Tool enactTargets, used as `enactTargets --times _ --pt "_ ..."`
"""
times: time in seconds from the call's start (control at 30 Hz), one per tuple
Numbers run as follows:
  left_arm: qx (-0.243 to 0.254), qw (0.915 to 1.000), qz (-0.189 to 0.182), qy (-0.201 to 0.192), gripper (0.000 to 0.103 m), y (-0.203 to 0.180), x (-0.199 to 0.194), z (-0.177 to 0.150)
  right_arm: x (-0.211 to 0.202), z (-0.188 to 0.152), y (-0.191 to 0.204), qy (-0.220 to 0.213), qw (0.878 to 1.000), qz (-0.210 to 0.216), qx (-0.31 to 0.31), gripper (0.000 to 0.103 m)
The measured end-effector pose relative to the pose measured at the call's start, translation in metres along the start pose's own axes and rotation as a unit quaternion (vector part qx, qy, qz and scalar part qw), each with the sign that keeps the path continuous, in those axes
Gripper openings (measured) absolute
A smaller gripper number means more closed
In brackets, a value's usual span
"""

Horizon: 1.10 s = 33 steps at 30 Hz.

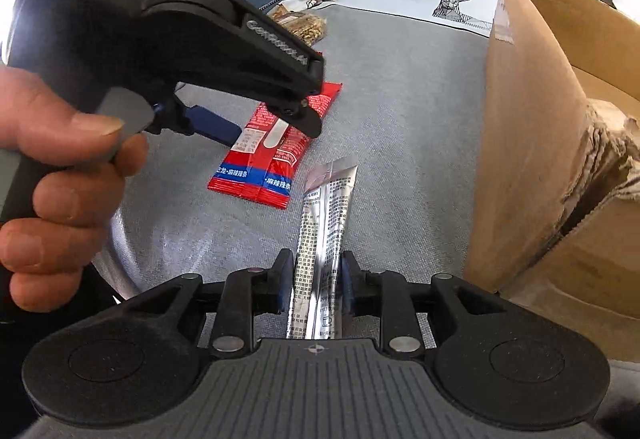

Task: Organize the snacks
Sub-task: 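Lift the red pack with the left gripper while the right lifts the silver stick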

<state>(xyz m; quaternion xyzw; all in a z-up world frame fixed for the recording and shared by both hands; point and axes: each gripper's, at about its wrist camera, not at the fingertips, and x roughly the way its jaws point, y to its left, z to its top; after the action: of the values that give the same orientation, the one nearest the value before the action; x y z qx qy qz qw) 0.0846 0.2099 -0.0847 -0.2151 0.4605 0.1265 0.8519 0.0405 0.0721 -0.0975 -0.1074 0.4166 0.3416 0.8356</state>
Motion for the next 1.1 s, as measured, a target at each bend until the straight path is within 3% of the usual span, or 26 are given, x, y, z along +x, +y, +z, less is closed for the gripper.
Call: enactTargets --times 0.23,0.33,0.4,0.77,0.87,0.97,1.07,1.1 --pt "0.018 0.9998 0.008 -0.004 0.071 -0.008 0.003 -0.002 0.002 -0.001 0.004 -0.005 1.0 -0.01 -0.012 0.026" --pt "0.029 0.9996 0.002 -0.004 0.056 -0.011 0.004 -0.002 0.0 -0.003 0.006 -0.008 1.0 -0.015 -0.009 0.025" --pt "0.035 0.9994 0.001 -0.003 0.04 -0.012 0.003 -0.003 0.0 -0.003 0.006 -0.009 1.0 -0.018 -0.008 0.025" --pt "0.045 0.9981 -0.032 -0.027 0.034 -0.015 -0.011 -0.006 -0.006 -0.01 0.01 -0.012 0.999 -0.027 -0.011 0.025" --pt "0.034 0.9971 -0.048 -0.05 0.008 -0.011 -0.021 -0.006 -0.008 -0.01 0.012 -0.015 0.999 -0.028 -0.011 0.024" --pt "0.017 0.9951 -0.062 -0.075 0.007 -0.005 -0.032 -0.005 -0.01 -0.009 0.013 -0.023 0.999 -0.027 -0.008 0.013" --pt "0.007 0.9961 -0.055 -0.068 0.008 -0.003 -0.032 -0.005 -0.015 -0.008 0.013 -0.03 0.999 -0.022 -0.009 0.013" --pt "0.003 0.9967 -0.054 -0.06 0.013 -0.002 -0.031 -0.004 -0.015 -0.009 0.014 -0.029 0.999 -0.021 -0.011 0.013"
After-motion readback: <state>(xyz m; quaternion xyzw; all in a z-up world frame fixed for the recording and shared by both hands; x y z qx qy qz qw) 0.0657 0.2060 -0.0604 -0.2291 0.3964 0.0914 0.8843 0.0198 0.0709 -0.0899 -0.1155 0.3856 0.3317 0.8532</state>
